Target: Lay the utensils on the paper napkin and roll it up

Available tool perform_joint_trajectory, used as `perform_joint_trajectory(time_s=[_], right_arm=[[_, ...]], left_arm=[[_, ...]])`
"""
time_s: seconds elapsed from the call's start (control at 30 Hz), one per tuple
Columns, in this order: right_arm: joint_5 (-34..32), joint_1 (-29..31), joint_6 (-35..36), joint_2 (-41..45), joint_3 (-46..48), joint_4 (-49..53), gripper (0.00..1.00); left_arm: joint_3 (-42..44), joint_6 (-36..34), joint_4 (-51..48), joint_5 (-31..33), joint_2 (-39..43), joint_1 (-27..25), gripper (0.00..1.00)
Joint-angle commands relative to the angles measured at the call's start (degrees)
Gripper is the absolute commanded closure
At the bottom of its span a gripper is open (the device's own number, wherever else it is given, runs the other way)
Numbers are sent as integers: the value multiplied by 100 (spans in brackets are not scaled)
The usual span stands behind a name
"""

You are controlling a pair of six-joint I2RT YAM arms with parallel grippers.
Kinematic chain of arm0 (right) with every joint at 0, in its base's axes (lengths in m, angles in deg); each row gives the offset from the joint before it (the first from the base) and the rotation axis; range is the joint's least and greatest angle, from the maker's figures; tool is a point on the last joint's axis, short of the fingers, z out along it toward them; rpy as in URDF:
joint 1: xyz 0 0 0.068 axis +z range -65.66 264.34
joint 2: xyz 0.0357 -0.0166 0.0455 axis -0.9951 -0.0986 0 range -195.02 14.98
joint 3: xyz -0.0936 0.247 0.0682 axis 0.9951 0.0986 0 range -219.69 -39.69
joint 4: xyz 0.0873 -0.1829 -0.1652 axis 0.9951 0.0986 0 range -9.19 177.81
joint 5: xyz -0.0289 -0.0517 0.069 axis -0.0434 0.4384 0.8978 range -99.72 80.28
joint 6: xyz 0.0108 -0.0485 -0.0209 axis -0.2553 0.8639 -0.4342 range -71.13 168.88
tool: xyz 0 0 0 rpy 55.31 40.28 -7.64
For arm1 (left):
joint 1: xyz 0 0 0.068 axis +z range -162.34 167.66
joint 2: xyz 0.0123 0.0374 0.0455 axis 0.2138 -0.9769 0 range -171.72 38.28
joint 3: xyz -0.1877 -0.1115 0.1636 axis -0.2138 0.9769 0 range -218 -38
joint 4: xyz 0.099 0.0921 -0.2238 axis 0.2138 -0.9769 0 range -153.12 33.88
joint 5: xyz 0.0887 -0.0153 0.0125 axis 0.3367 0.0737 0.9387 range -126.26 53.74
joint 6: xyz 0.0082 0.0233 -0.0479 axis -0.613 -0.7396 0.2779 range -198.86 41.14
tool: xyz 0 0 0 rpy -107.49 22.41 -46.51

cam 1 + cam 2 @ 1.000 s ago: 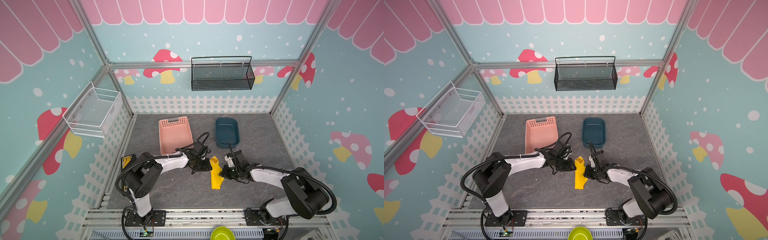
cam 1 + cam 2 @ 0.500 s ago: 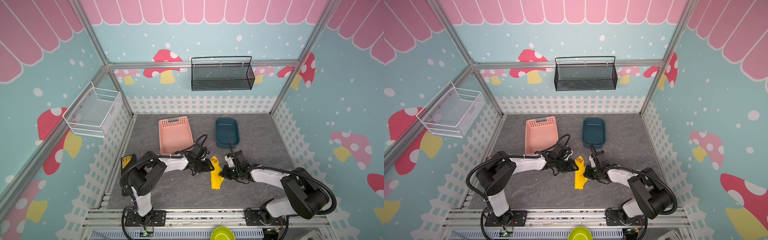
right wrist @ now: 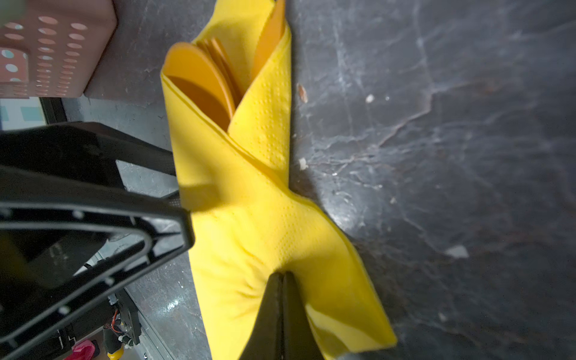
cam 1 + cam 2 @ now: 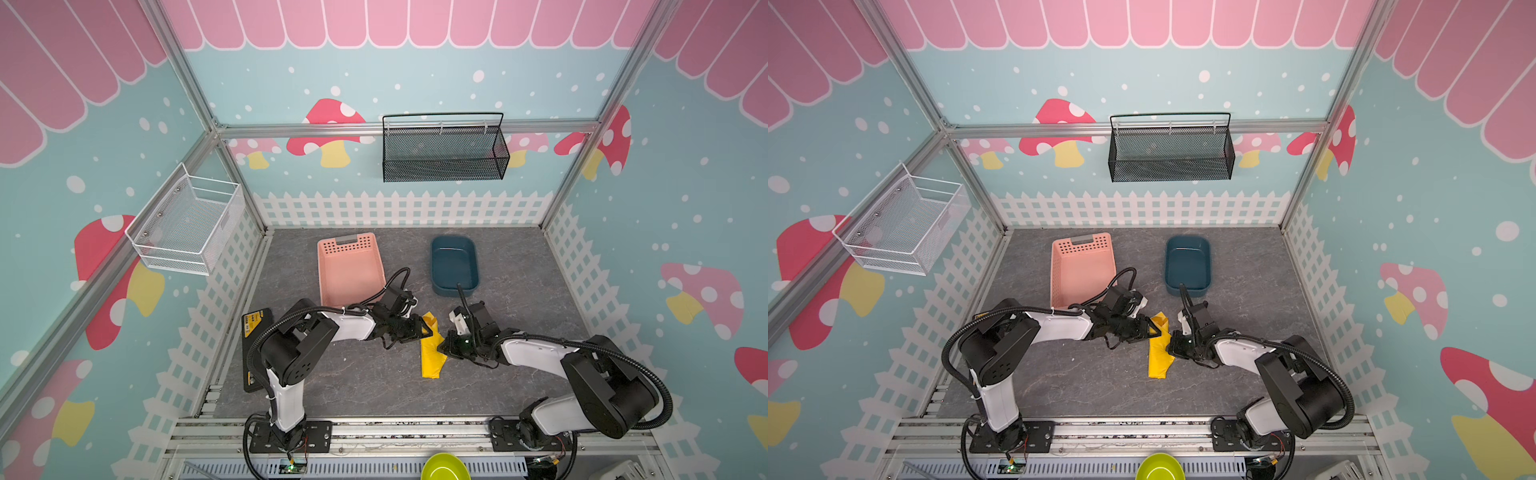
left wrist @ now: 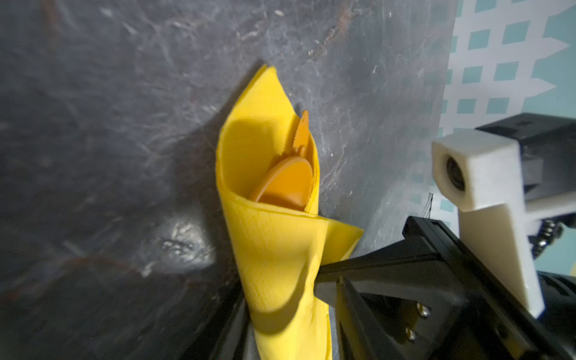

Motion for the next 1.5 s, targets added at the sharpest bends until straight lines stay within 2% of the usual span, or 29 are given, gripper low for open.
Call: perform_joint_trajectory(time_s=[0.0,0.5,0.83,1.1,1.27,1.47], right_arm=[[-209,4,-93,-234,329,608,100],[34,11,-273,-262,553,228,100],[95,6,-279,-284,604,150,100],[139,8,-300,-265,622,104,100],[149,10,-327,-223,655,68,100],[156,7,-352,-162,674,79,100]], left_arm=[[368,258,-201,-62,-126,-21,53],[935,958,507,-122,36,-272,51],[818,880,149,337,146,-346,52],[568,845,68,318,-88,-451,53],[502,803,-49,429,-116,-469,57],[474,722,-284,717,-36,-486,68]])
